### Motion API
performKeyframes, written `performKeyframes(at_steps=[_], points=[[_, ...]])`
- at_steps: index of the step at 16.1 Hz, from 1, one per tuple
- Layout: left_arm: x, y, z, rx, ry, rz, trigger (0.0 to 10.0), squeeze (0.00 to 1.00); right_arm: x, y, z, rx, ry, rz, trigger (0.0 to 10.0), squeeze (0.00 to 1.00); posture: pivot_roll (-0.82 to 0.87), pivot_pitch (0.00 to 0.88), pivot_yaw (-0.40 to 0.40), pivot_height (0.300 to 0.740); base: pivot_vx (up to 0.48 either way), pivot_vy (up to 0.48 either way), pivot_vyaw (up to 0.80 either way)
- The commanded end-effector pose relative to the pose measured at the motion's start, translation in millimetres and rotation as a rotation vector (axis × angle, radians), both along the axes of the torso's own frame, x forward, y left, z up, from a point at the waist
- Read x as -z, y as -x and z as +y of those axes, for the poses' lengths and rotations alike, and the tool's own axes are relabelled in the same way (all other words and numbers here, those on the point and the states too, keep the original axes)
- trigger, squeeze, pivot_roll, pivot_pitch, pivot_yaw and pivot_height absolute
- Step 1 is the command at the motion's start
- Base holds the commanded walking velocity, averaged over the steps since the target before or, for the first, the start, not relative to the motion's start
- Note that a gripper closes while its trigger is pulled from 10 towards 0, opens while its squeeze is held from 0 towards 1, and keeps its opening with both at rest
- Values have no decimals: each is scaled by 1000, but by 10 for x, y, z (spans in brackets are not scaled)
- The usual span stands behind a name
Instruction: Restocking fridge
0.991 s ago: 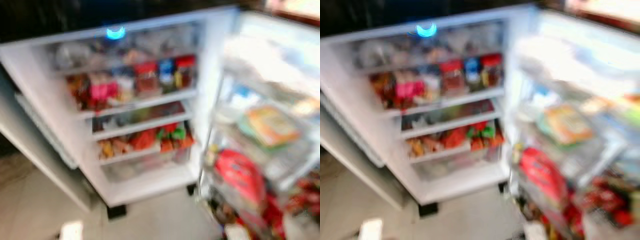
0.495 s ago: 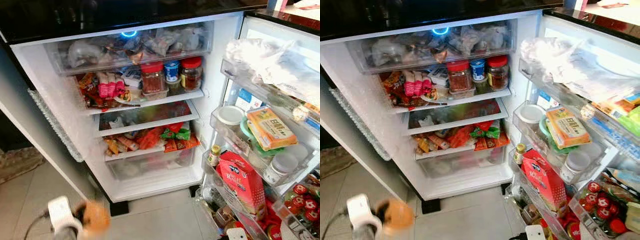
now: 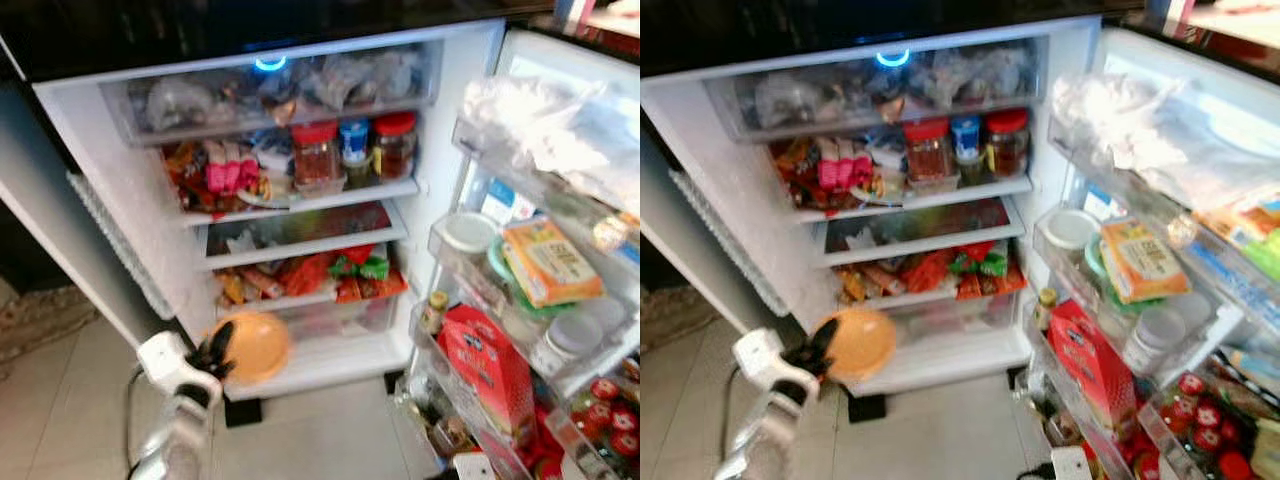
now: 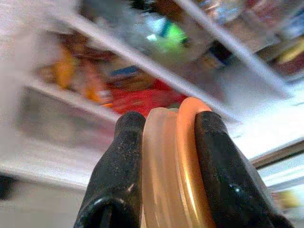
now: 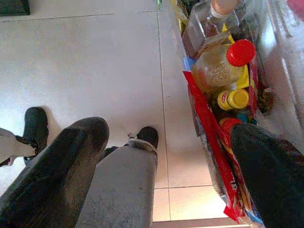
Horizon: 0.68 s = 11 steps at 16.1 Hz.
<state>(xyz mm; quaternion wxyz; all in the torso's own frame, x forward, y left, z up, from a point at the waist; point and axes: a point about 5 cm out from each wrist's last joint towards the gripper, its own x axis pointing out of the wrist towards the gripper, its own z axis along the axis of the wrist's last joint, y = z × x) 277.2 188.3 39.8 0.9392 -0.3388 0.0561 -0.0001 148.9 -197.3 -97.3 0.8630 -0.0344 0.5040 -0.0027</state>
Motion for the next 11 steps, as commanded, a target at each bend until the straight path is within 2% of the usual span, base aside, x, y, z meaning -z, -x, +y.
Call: performKeyframes(at_steps=[1, 2, 5, 7, 11], points=[[-62, -2, -82, 35, 32, -26, 10000, 0, 12, 23, 17, 0, -11, 12, 10000, 0, -68, 0, 73, 740, 0, 0, 0], [-39, 30, -144, 49, 46, -12, 10000, 0, 9, 21, 10, -12, -7, 10, 10000, 0, -75, 0, 70, 740, 0, 0, 0], [-83, 48, -156, 66, 54, -3, 10000, 0, 8, 24, -6, -25, 11, 11, 10000, 0, -92, 0, 65, 740, 0, 0, 0], [-170, -32, -114, 69, 35, -23, 10000, 0, 10, 27, -14, -39, 31, 19, 10000, 0, -91, 0, 66, 740, 0, 0, 0], [-235, -70, -129, 80, 40, -41, 10000, 0, 1, 5, -5, -117, 60, 16, 10000, 0, -95, 0, 72, 740, 0, 0, 0]])
